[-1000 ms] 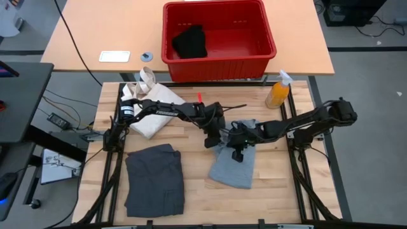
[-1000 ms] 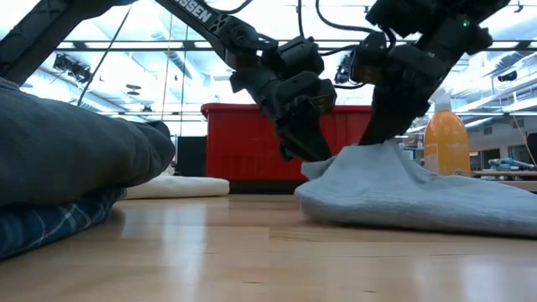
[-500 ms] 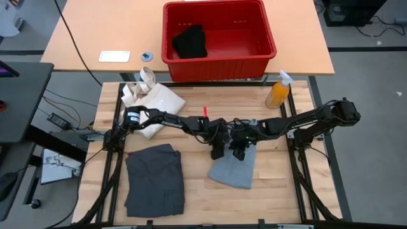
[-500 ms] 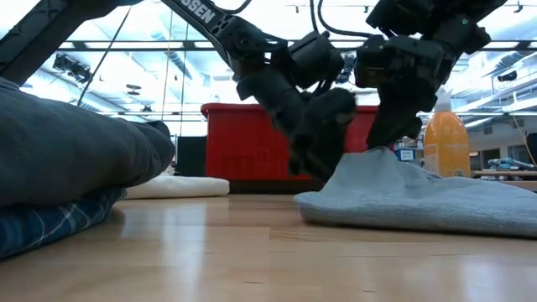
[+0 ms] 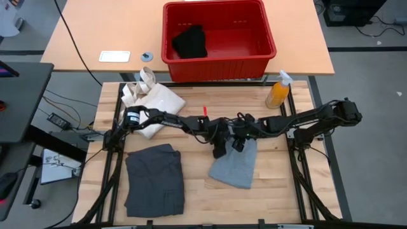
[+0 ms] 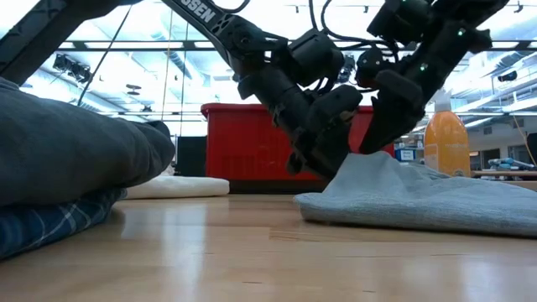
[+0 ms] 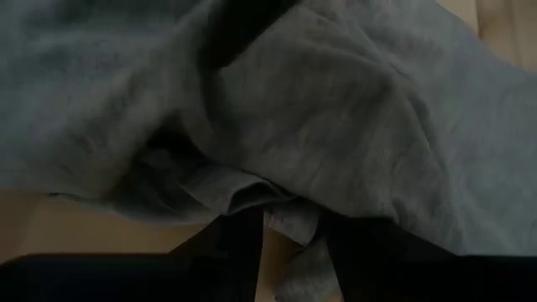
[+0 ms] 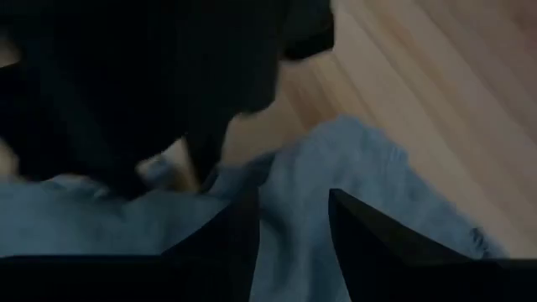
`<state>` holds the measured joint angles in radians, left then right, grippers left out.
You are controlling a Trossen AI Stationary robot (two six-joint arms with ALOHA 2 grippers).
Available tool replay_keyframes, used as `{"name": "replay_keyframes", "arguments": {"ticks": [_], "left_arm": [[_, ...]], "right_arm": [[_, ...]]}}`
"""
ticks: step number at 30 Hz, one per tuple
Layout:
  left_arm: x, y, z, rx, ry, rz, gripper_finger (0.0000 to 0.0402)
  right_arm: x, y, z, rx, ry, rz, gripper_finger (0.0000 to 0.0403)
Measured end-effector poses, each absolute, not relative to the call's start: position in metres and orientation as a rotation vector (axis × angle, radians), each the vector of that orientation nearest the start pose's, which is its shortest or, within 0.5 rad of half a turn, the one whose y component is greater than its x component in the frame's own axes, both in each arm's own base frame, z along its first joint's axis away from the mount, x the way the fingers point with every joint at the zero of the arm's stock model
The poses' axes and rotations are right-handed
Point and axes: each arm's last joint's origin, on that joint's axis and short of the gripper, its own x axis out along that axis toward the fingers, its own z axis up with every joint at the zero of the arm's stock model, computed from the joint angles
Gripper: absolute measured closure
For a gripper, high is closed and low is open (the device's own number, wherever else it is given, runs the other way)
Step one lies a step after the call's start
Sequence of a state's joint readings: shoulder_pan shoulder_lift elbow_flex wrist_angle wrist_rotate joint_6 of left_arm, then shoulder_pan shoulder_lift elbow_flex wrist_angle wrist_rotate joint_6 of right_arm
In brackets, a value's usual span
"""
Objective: Fold Laundry from Bin
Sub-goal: Fold the light gray t-shirt
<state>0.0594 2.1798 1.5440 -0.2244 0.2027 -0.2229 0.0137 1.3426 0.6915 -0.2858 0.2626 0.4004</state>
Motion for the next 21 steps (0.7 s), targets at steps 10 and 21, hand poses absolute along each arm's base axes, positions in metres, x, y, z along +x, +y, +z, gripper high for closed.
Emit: {"name": "replay_keyframes", "arguments": {"ticks": [10,21], "left_arm": [[0.466,0.019,0.149,-0.309,0.869,0.067,0.0274],[0.464,0.02,0.147,-0.302,0.893,0.068,0.0274]], "right_arm": [[0.256,-0.014,0.151,0.178,0.823,-0.322,0.0252],[0.254,-0.022,0.156,0.188,0.807,-0.379,0.0385]]}}
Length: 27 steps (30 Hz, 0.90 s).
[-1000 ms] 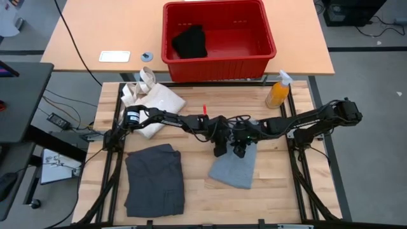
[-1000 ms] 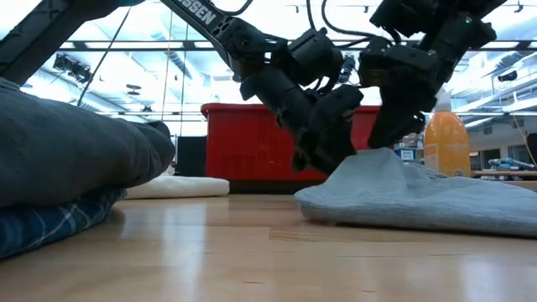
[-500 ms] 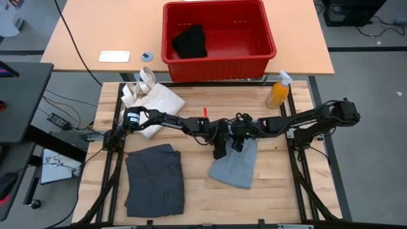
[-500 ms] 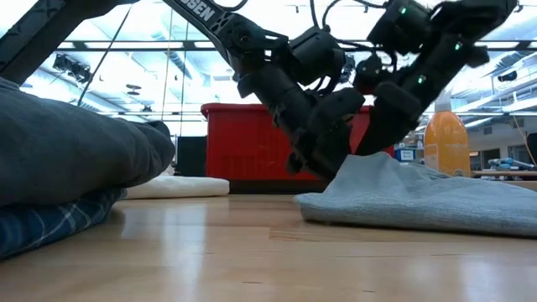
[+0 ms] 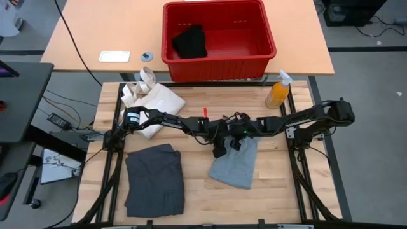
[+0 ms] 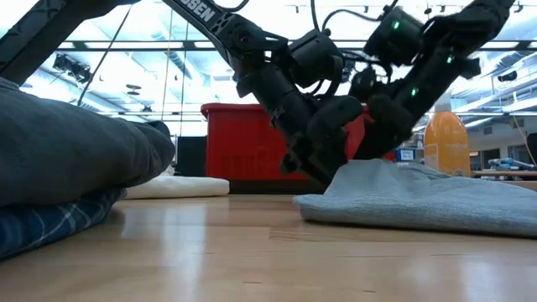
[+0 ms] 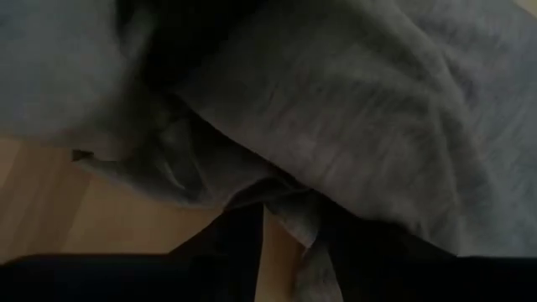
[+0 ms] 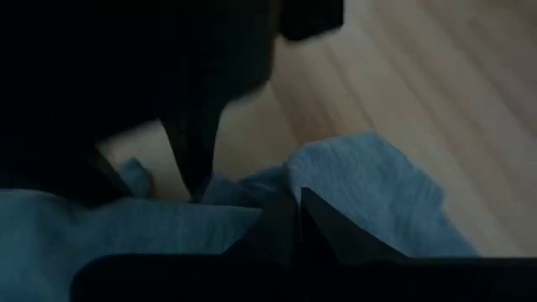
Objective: Fold Laundry from Bin
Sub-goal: Fold the light gray t-shirt
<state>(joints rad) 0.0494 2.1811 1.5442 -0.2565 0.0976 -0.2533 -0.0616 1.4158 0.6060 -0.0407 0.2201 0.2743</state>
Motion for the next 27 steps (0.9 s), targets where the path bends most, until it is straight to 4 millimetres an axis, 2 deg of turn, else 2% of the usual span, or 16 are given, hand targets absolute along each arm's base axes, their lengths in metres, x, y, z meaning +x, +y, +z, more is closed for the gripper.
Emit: {"name": "replay_keyframes", "arguments": {"ticks": [5,10,16,23,27], "left_arm": [[0.466,0.023,0.149,-0.287,0.863,0.061,0.0274],[0.468,0.03,0.152,-0.27,0.827,0.062,0.0274],[0.475,0.036,0.159,-0.265,0.721,0.059,0.0274],[0.488,0.031,0.162,-0.266,0.56,-0.147,0.0274],[0.487,0.027,0.159,-0.304,0.575,-0.276,0.0274]], "right_arm": [[0.243,-0.021,0.18,0.174,0.749,-0.367,0.0395],[0.229,-0.02,0.195,0.182,0.742,-0.356,0.0393],[0.219,-0.02,0.218,0.172,0.617,-0.34,0.0393],[0.218,-0.025,0.208,0.207,0.662,-0.352,0.0392],[0.219,-0.026,0.205,0.222,0.681,-0.366,0.038]]}}
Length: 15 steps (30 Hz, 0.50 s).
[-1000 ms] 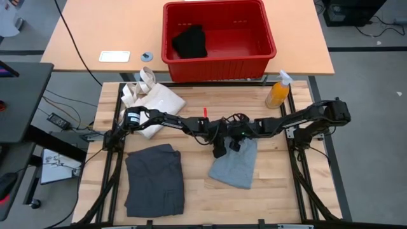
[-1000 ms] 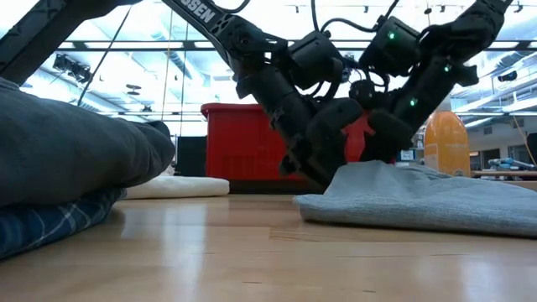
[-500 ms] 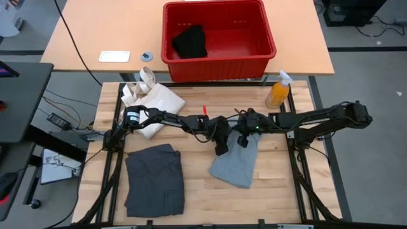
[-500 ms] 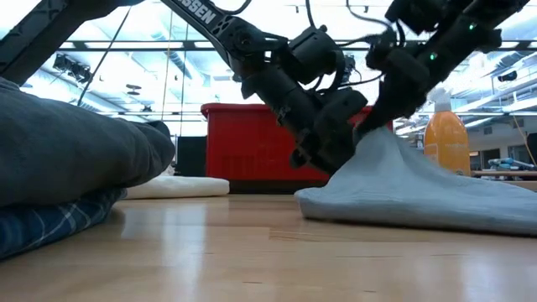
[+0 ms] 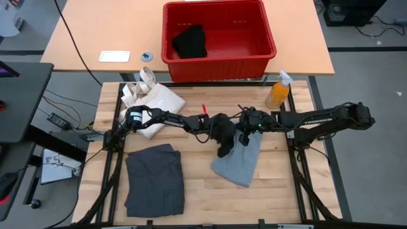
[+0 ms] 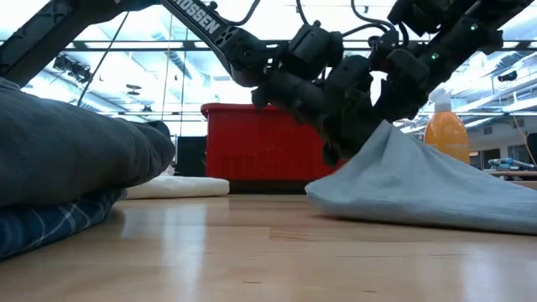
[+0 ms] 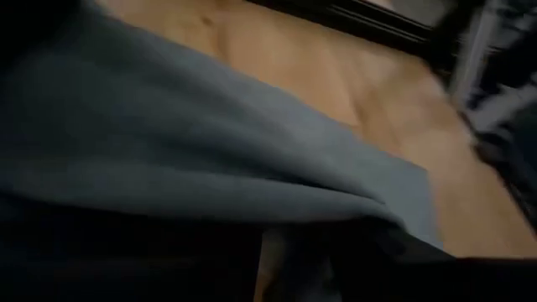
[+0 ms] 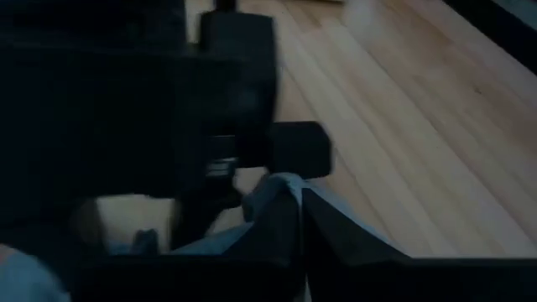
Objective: Fold Laundry from Bin
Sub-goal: Fold the light gray t-shirt
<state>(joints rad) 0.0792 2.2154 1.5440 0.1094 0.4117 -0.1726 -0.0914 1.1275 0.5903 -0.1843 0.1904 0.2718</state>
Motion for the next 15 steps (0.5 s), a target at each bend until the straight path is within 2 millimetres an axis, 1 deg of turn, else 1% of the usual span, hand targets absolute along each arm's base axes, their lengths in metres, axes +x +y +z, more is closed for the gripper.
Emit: {"name": "replay_keyframes", "arguments": {"ticks": [5,8,11,15], "left_arm": [[0.482,0.025,0.153,-0.3,0.652,-0.303,0.0274],[0.482,0.029,0.153,-0.321,0.656,-0.292,0.0274],[0.481,0.031,0.152,-0.349,0.671,-0.278,0.0274],[0.475,0.038,0.157,-0.398,0.725,-0.246,0.0274]], "right_arm": [[0.218,-0.028,0.204,0.182,0.679,-0.427,0.0361],[0.218,-0.028,0.205,0.18,0.678,-0.431,0.0345],[0.218,-0.028,0.205,0.201,0.676,-0.416,0.0325],[0.219,-0.026,0.204,0.244,0.679,-0.366,0.0294]]}}
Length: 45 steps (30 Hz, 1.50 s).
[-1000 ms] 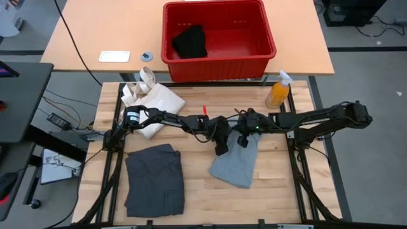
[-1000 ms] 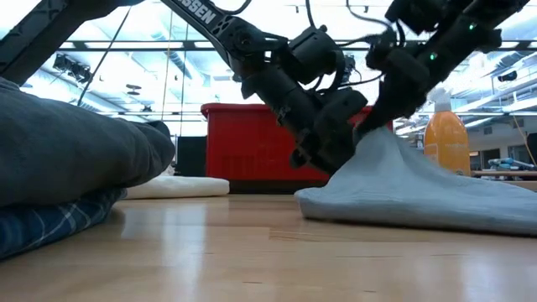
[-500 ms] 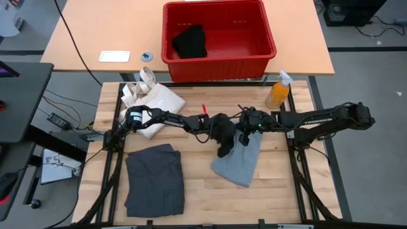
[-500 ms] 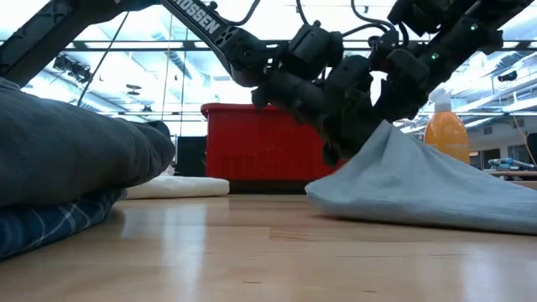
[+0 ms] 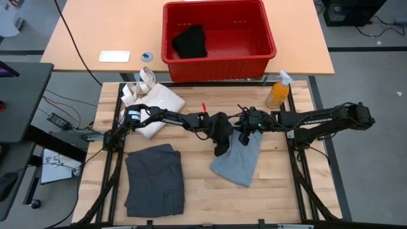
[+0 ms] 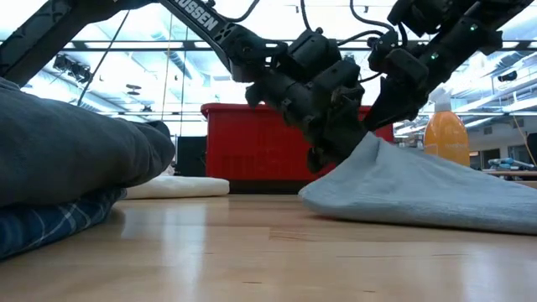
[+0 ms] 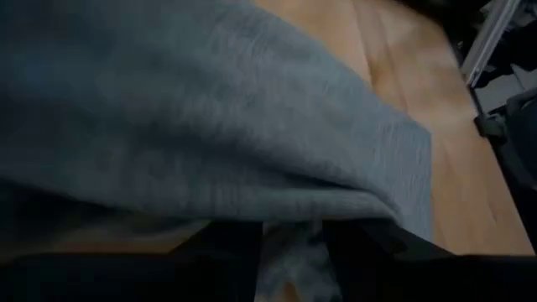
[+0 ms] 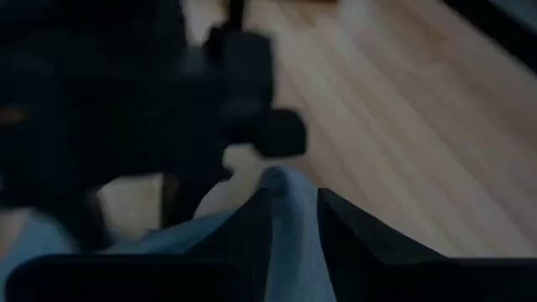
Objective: Fold Laundry from Bin
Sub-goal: Fold the light gray t-shirt
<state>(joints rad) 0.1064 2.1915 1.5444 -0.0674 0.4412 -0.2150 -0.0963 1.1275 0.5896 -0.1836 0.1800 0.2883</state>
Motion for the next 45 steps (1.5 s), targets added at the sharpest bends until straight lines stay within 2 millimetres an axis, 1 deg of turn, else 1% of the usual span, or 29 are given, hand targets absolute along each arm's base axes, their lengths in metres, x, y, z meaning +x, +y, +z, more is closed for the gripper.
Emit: {"name": "replay_keyframes", "arguments": {"ticks": [5,8,11,14,17,22,24,27,29,31,34,37,41,43,45], "left_arm": [[0.461,0.046,0.165,-0.399,0.831,-0.229,0.0274],[0.454,0.048,0.172,-0.381,0.866,-0.232,0.0274],[0.449,0.049,0.179,-0.383,0.892,-0.222,0.0274],[0.445,0.053,0.185,-0.369,0.895,-0.175,0.0274],[0.445,0.059,0.188,-0.327,0.881,-0.079,0.0274],[0.446,0.071,0.181,-0.232,0.882,0.025,0.0274],[0.447,0.076,0.173,-0.214,0.901,0.051,0.0274],[0.448,0.084,0.164,-0.217,0.902,0.074,0.0274],[0.453,0.088,0.162,-0.212,0.862,0.077,0.0274],[0.456,0.089,0.155,-0.211,0.851,0.076,0.0274],[0.461,0.086,0.148,-0.204,0.827,0.055,0.0274],[0.462,0.081,0.146,-0.209,0.829,-0.007,0.0274],[0.465,0.071,0.137,-0.156,0.844,-0.064,0.0279],[0.467,0.068,0.135,-0.144,0.833,-0.074,0.0295],[0.469,0.066,0.135,-0.136,0.812,-0.075,0.0325]], "right_arm": [[0.219,-0.024,0.204,0.297,0.689,-0.278,0.0271],[0.219,-0.022,0.205,0.334,0.697,-0.224,0.0268],[0.217,-0.021,0.206,0.344,0.698,-0.206,0.027],[0.213,-0.02,0.209,0.381,0.696,-0.22,0.027],[0.205,-0.018,0.214,0.427,0.699,-0.231,0.027],[0.195,-0.007,0.221,0.485,0.7,-0.222,0.027],[0.193,-0.002,0.22,0.506,0.716,-0.213,0.027],[0.192,0.008,0.217,0.53,0.756,-0.198,0.027],[0.193,0.016,0.214,0.521,0.777,-0.201,0.027],[0.195,0.024,0.208,0.499,0.802,-0.218,0.027],[0.194,0.034,0.195,0.501,0.841,-0.255,0.027],[0.191,0.042,0.188,0.548,0.854,-0.281,0.027],[0.185,0.05,0.181,0.583,0.862,-0.307,0.027],[0.182,0.053,0.178,0.598,0.864,-0.319,0.027],[0.18,0.056,0.174,0.609,0.881,-0.327,0.027]]}}
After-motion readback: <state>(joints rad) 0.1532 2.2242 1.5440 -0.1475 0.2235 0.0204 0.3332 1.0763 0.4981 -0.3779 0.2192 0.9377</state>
